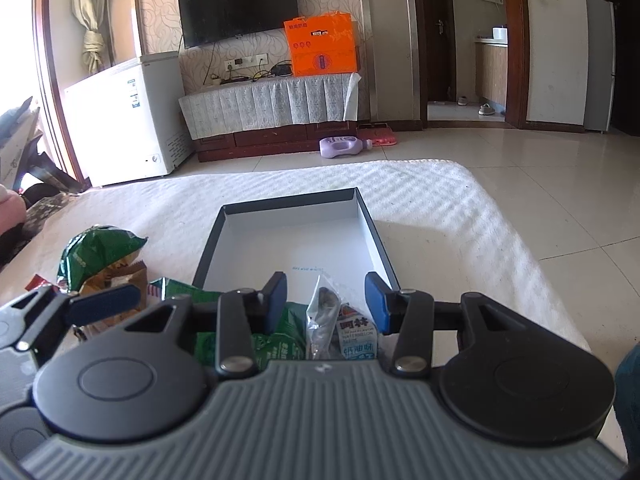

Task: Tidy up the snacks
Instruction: 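Open the right gripper over the box while the left releases the green bag inside, then grasp the pink-wrapped candy packet with the right gripper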

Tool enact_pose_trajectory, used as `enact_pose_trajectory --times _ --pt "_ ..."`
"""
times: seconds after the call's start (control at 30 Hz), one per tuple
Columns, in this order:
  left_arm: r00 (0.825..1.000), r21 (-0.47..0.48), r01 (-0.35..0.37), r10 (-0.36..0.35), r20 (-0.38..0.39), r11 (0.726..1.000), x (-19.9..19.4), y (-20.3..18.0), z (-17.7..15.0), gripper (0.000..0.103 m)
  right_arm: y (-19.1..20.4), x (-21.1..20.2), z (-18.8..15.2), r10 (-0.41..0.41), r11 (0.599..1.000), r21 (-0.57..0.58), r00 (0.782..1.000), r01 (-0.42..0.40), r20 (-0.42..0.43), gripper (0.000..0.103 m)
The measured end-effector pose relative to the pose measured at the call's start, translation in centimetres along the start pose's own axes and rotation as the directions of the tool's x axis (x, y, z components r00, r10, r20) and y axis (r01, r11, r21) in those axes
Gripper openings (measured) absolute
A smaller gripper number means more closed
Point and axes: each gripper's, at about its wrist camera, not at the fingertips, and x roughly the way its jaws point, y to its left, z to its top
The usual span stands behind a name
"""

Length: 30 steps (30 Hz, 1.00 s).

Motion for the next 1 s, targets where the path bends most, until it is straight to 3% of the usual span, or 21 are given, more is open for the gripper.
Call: enact_pose_trajectory --times 0.27,0.6,0.87,1.0 --pt "0.997 0.0 -0.041 0.041 0.062 0.999 -3.9 0.2 0.0 0.101 0.7 -2.9 0.0 0.012 1.0 0.017 0.996 -0.014 0.088 0.047" --pt "0.991 -0.071 -0.089 0.096 0.097 0.994 -9.4 3.5 -1.1 0.101 2.5 -4.2 -0.3 0.077 0.997 0.01 0.993 -0.079 0.09 0.047" --pt "0.983 -0.089 -0.175 0.18 0.048 0.981 -12.6 7.4 -2.8 0.101 5.7 -4.7 -1.3 0.166 0.984 -0.074 0.984 -0.162 0.059 0.046" --pt "0.962 -0.1 -0.272 0.274 0.009 0.957 -13.3 9.5 -3.5 0.101 7.9 -4.5 -2.2 0.22 0.964 -0.155 0.976 -0.216 0.003 0.046"
